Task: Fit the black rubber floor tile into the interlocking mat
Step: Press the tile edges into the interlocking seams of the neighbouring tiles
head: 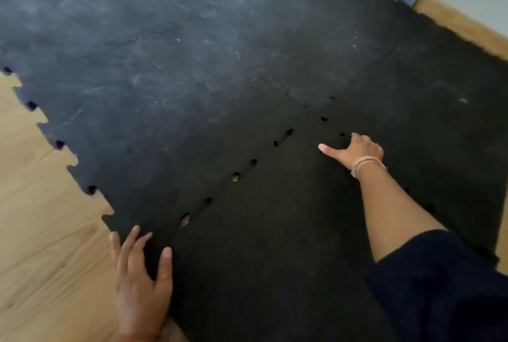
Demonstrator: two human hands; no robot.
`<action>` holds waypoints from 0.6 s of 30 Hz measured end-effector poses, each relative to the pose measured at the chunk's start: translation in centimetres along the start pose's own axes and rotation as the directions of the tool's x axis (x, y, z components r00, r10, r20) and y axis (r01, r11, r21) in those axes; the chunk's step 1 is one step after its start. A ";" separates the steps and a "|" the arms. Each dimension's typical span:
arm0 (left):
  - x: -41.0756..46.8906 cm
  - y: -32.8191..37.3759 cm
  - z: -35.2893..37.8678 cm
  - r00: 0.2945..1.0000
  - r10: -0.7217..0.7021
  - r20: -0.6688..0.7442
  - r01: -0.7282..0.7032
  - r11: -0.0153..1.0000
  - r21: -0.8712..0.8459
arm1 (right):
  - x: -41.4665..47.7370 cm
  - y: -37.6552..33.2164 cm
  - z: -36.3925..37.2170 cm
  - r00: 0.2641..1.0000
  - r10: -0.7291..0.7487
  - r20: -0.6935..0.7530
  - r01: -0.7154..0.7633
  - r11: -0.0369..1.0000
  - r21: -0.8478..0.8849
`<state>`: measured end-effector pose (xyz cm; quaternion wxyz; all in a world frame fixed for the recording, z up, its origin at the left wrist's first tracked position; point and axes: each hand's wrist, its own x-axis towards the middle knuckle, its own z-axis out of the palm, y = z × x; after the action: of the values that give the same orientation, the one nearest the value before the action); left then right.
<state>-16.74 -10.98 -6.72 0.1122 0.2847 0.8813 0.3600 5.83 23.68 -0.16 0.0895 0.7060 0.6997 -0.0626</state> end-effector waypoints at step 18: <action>-0.2 -0.2 0.5 0.994 0.108 -0.017 -0.108 0.994 0.004 | 0.5 1.6 1.1 0.995 0.087 0.049 -0.097 0.956 0.278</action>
<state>-16.46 -10.96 -7.22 0.0844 0.3288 0.8661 0.3668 7.47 23.91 -1.27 0.0041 0.7423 0.6483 -0.1694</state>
